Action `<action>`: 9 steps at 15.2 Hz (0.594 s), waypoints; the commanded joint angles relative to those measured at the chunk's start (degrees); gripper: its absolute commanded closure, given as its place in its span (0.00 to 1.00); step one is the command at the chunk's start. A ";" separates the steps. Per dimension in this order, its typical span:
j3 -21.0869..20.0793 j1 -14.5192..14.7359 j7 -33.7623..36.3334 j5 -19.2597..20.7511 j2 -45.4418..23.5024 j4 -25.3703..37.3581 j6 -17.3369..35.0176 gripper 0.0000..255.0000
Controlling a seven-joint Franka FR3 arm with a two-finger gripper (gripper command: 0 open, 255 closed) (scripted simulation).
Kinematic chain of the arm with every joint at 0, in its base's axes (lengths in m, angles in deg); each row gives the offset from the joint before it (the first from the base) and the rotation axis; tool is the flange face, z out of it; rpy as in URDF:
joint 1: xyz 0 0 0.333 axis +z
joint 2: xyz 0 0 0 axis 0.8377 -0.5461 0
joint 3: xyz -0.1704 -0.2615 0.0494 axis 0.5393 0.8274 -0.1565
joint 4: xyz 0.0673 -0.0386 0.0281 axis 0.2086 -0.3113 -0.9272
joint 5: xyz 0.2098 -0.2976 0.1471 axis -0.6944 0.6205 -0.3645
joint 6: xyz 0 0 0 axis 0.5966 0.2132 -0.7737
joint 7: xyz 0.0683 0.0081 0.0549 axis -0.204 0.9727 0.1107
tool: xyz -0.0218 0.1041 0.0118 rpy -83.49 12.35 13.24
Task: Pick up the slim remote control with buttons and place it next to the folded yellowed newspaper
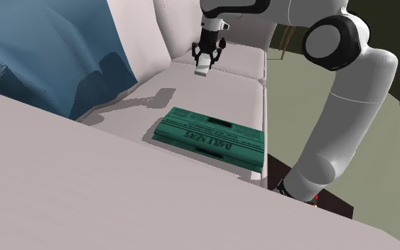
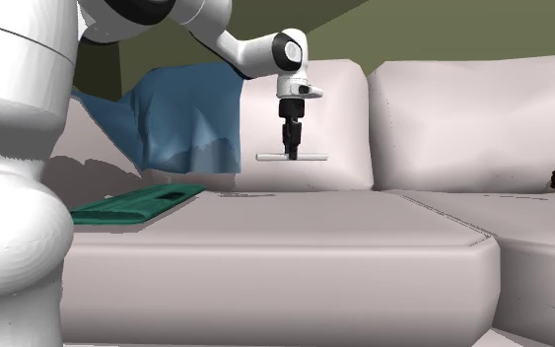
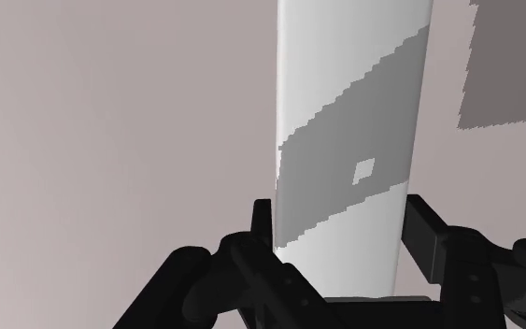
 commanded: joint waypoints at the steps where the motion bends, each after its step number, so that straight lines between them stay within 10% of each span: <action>1: -0.94 1.52 2.52 0.25 1.02 -1.44 0.51 1.00; 9: -5.08 7.55 12.77 1.08 2.95 -4.06 1.42 1.00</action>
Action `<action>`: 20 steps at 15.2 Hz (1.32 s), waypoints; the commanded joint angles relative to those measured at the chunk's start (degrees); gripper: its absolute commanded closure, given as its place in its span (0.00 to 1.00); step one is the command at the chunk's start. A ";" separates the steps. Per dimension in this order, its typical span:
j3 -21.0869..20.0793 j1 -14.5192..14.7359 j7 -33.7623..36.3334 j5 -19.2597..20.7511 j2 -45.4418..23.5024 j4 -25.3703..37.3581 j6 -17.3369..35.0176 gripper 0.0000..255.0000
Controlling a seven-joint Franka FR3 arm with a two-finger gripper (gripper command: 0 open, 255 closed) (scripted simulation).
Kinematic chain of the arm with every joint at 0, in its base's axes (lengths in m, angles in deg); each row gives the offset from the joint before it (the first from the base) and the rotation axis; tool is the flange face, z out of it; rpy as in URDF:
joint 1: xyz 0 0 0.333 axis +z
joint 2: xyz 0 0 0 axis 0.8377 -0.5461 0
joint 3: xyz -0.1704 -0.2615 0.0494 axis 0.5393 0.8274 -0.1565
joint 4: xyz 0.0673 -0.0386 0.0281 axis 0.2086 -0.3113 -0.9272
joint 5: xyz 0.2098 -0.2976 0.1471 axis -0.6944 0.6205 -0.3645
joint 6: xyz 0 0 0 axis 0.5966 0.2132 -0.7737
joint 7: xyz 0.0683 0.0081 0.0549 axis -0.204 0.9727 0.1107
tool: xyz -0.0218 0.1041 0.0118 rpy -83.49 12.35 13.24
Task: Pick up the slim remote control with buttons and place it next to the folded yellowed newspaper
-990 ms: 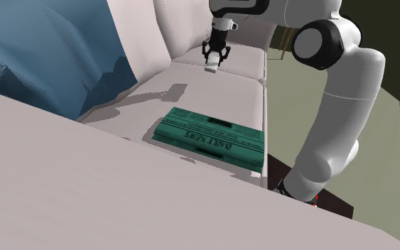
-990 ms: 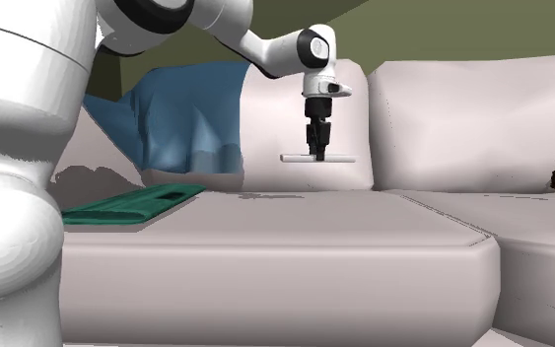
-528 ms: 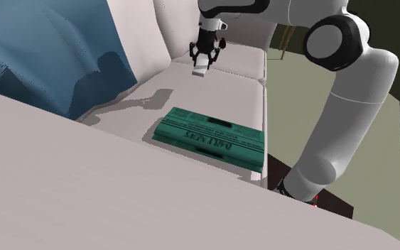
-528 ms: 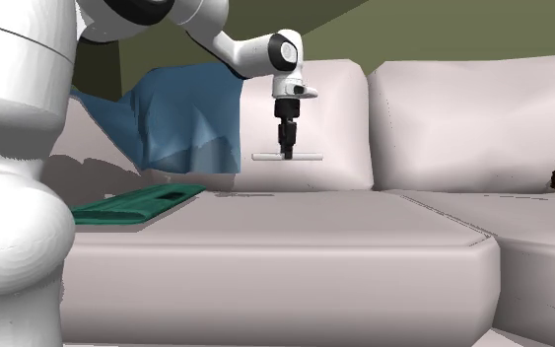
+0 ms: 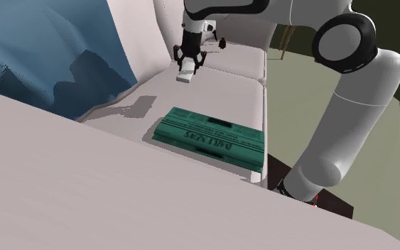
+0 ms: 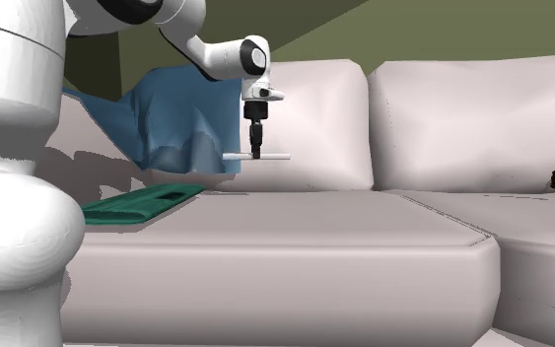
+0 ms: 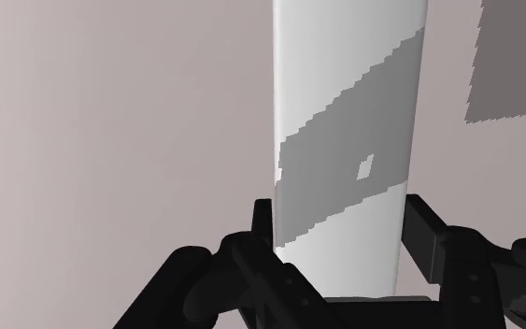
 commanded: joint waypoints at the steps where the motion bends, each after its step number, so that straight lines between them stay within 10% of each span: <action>1: -1.07 1.53 2.72 0.22 0.08 -0.15 0.15 1.00; 20: -2.81 4.09 7.03 0.68 -1.29 -9.94 11.38 1.00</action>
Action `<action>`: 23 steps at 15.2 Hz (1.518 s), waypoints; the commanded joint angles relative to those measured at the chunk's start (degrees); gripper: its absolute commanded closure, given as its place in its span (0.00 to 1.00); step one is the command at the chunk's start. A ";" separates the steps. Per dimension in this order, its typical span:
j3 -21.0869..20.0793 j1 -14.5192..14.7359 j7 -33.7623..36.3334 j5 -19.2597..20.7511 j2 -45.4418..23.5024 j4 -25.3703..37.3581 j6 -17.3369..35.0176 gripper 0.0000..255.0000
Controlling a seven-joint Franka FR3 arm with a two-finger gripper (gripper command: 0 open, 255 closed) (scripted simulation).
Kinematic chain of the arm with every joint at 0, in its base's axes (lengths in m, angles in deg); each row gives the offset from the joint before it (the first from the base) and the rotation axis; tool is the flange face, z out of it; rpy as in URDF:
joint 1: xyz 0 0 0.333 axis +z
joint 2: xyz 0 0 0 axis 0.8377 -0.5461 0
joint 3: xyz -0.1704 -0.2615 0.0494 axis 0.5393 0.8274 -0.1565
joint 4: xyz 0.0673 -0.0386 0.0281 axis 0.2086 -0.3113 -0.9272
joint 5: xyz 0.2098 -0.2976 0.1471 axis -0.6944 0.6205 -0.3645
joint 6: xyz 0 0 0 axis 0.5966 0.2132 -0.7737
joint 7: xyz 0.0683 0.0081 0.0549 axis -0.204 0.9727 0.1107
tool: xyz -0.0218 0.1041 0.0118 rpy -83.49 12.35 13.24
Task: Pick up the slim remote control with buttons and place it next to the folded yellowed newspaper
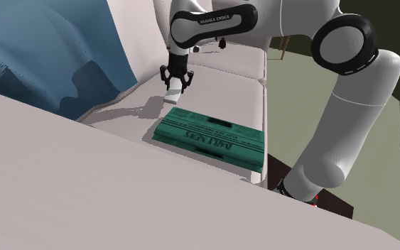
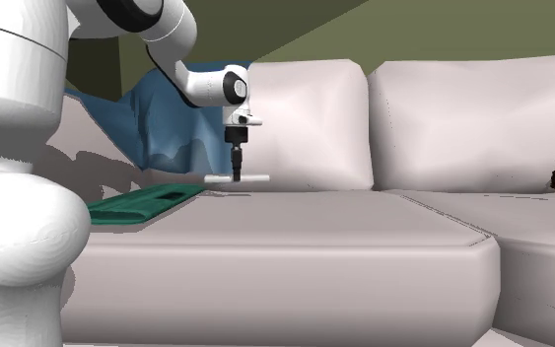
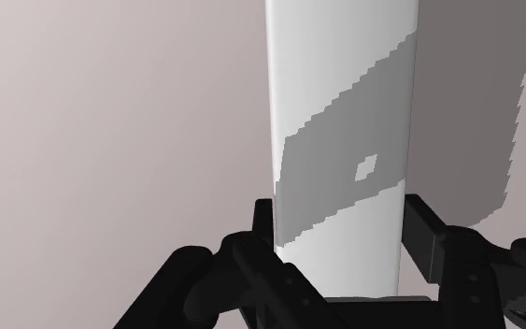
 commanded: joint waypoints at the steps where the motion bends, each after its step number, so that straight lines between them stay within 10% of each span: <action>1: 0.01 -0.01 -0.03 0.02 -0.28 -1.23 1.56 1.00; 10: 0.03 0.01 -0.03 0.05 -0.56 -2.12 2.73 1.00; 11: 0.03 0.02 -0.02 0.05 -0.61 -2.03 2.69 0.00; 23: 0.04 -0.07 -0.11 -0.08 0.81 3.39 -4.15 0.00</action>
